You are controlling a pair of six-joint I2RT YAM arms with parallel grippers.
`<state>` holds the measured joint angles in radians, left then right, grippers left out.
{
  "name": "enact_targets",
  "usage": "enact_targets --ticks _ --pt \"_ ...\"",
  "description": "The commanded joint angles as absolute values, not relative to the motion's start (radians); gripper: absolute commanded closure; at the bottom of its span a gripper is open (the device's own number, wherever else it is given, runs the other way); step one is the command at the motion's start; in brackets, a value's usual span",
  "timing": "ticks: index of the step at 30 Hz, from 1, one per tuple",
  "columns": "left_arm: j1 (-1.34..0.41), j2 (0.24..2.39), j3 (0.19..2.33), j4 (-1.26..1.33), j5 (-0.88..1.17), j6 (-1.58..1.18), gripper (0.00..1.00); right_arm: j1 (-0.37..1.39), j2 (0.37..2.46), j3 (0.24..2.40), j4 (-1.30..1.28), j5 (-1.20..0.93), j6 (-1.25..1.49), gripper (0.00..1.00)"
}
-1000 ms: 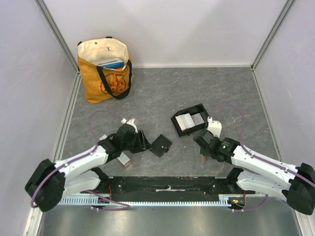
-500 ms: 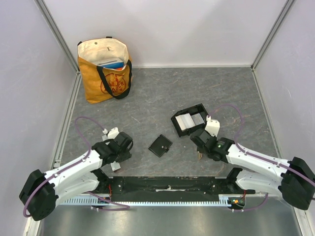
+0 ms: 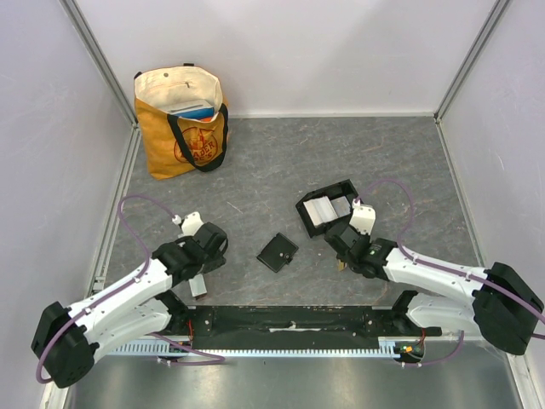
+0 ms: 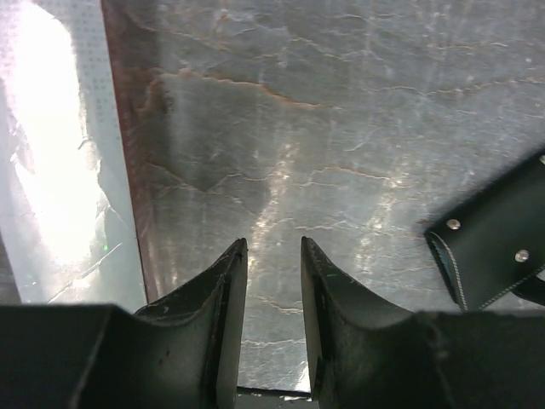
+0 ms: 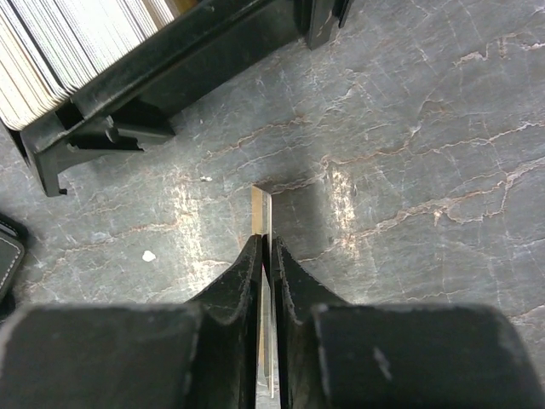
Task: Put the credit cards into the card holder
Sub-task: Open the card holder at the center of the board.
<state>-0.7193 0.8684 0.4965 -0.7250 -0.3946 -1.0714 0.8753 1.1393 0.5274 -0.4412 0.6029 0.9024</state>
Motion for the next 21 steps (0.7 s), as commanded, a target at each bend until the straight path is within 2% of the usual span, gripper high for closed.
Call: enact_targets --ticks 1,3,7,13,15,16,19,21 --pt "-0.716 0.88 0.534 -0.623 -0.373 -1.0 0.62 0.881 1.132 0.506 -0.472 0.563 0.874 0.87" --pt "-0.716 0.891 0.537 -0.612 -0.362 -0.988 0.62 0.881 1.132 0.508 -0.474 0.557 0.87 0.88" --pt "-0.716 0.897 0.532 -0.551 -0.301 -0.927 0.61 0.881 1.114 0.522 -0.48 0.532 0.853 1.0" --pt "-0.716 0.9 0.514 -0.393 -0.18 -0.809 0.54 0.885 1.013 0.583 -0.526 0.444 0.804 1.0" --pt "-0.716 0.92 0.521 -0.379 -0.164 -0.795 0.56 0.897 0.954 0.606 -0.509 0.391 0.792 1.0" --pt "-0.716 0.934 0.523 -0.37 -0.161 -0.792 0.64 0.903 0.933 0.617 -0.496 0.377 0.804 1.0" --pt "-0.716 0.972 0.526 -0.348 -0.15 -0.787 0.98 0.937 0.939 0.659 -0.427 0.353 0.831 1.0" --pt "-0.715 1.009 0.535 -0.342 -0.14 -0.779 0.98 0.957 0.997 0.698 -0.384 0.371 0.856 1.0"
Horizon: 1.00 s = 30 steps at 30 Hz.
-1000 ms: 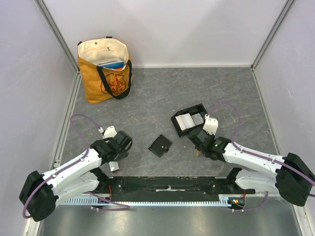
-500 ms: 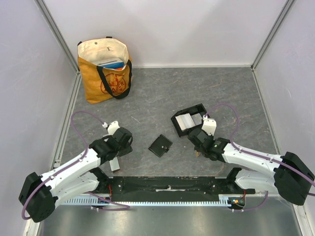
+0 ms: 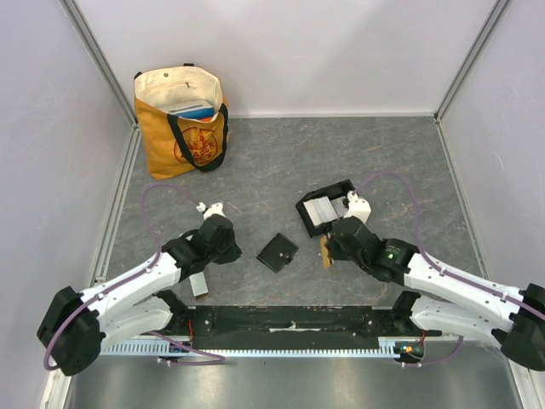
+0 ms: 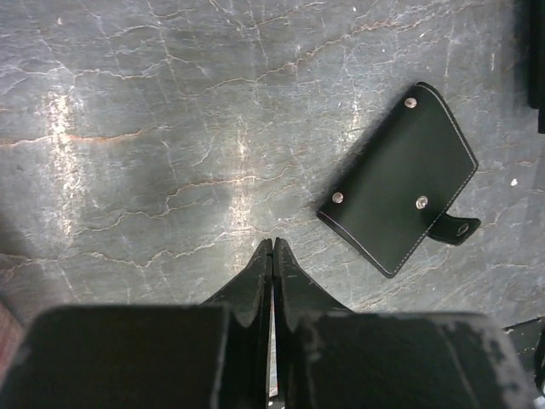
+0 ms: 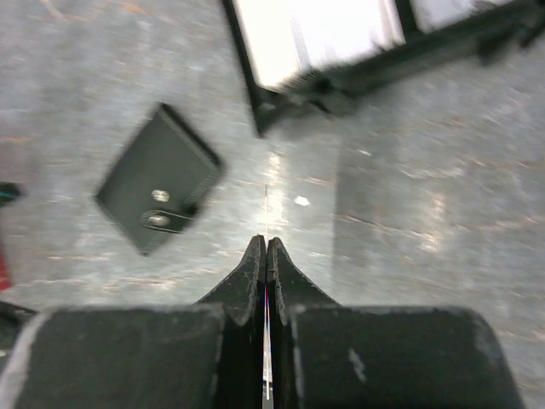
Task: Put the credit cards into the card holder
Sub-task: Open the card holder at the center of the board.
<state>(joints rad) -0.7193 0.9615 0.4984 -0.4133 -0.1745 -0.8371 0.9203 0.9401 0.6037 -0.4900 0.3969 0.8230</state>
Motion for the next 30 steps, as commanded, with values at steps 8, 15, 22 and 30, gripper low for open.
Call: enact_targets --ticks 8,15,22,30 --pt "-0.704 1.063 0.577 -0.365 -0.132 -0.772 0.98 1.017 1.334 0.882 -0.212 0.4 0.902 1.0" --pt "-0.696 1.072 0.572 -0.336 -0.089 -0.759 0.98 1.023 1.468 0.907 -0.187 0.357 0.945 1.0" --pt "-0.695 1.144 0.618 -0.265 -0.014 -0.701 0.85 1.025 1.421 0.807 -0.23 0.377 0.974 1.0" --pt "-0.696 1.241 0.68 -0.203 0.103 -0.609 0.41 1.025 1.359 0.713 -0.238 0.397 1.012 1.0"
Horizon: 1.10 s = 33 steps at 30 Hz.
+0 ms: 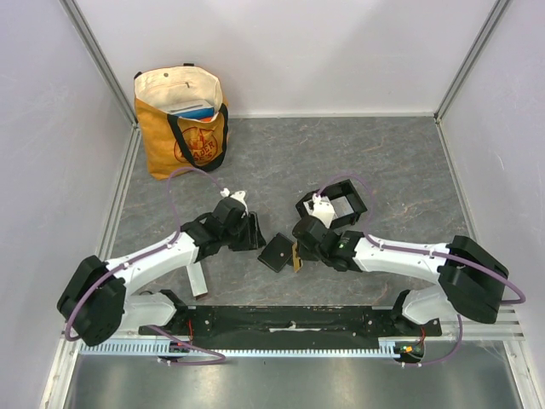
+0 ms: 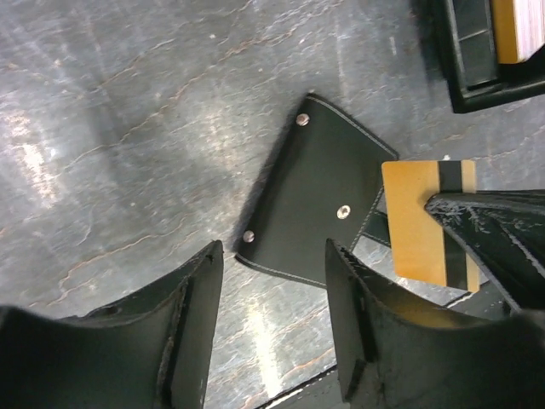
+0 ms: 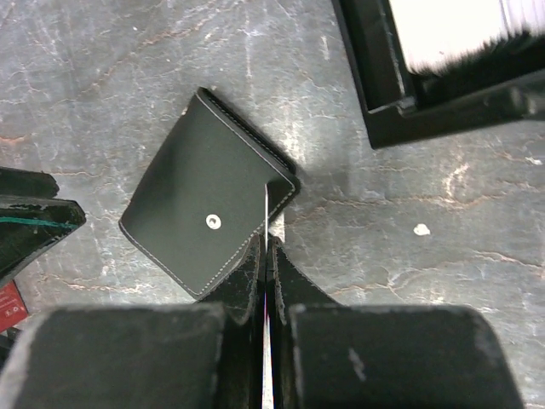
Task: Put the credit cards into the card holder
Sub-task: Open the card holder at the center of the board.
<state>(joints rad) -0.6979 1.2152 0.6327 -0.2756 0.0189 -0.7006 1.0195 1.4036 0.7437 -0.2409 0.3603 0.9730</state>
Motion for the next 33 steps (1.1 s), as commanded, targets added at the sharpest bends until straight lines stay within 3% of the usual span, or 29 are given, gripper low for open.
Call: enact_targets --ticks 1,3,10,33 --pt "-0.698 1.249 0.684 -0.201 0.112 -0.595 0.39 1.025 1.353 0.704 -0.238 0.408 1.02 1.0" --pt "-0.709 1.258 0.692 -0.201 0.109 -0.572 0.33 1.025 1.351 0.693 -0.235 0.416 1.029 1.0" --pt "-0.81 1.315 0.741 -0.242 0.006 -0.497 0.27 1.025 1.377 0.675 -0.221 0.428 1.068 1.0" --pt "-1.086 1.551 0.887 -0.282 -0.307 -0.423 0.2 1.025 1.207 0.526 -0.147 0.515 1.184 1.0"
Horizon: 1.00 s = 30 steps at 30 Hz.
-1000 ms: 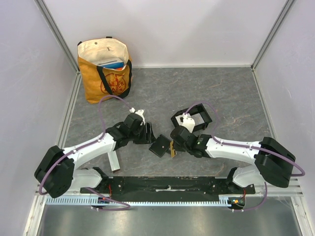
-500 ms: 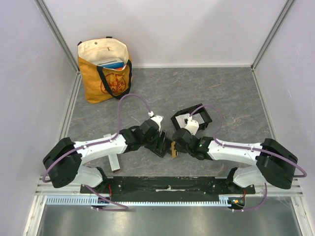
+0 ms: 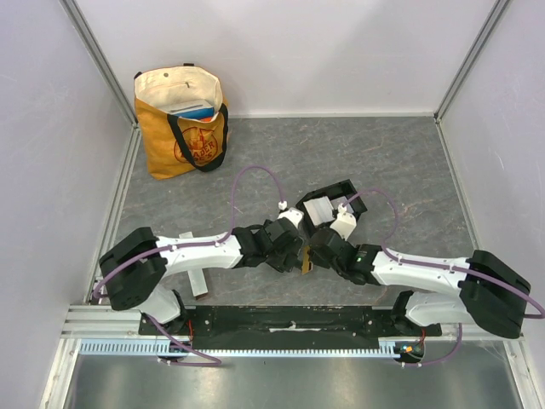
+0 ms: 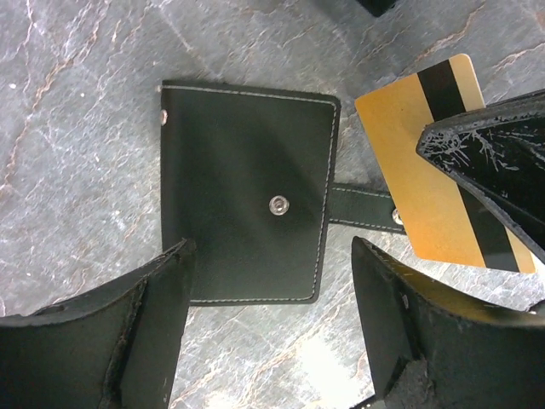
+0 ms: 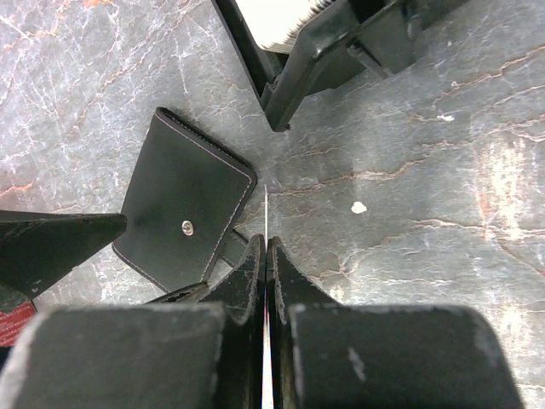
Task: Put the credit cards into the card holder
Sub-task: Open the card holder at the center of the board.
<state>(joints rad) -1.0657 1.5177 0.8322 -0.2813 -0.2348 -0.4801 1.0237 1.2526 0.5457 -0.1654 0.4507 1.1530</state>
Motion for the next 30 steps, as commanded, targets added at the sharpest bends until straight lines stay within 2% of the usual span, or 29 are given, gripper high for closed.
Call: enact_targets --ticks 1,15,17,24,30 --pt "-1.089 1.565 0.893 -0.284 -0.305 -0.417 0.2 1.025 1.207 0.525 -0.149 0.515 1.183 1.0" --pt "-1.103 1.686 0.939 -0.33 -0.321 -0.403 0.2 1.025 1.266 0.541 -0.15 0.489 1.172 1.0" --pt "-1.106 1.686 0.939 -0.333 -0.325 -0.411 0.22 1.025 1.272 0.541 -0.152 0.489 1.17 1.0" --pt "-1.106 1.651 0.939 -0.353 -0.354 -0.419 0.55 1.025 1.278 0.541 -0.153 0.492 1.164 1.0" --pt "-1.109 1.608 0.95 -0.373 -0.367 -0.422 0.73 1.025 1.285 0.543 -0.153 0.492 1.161 1.0"
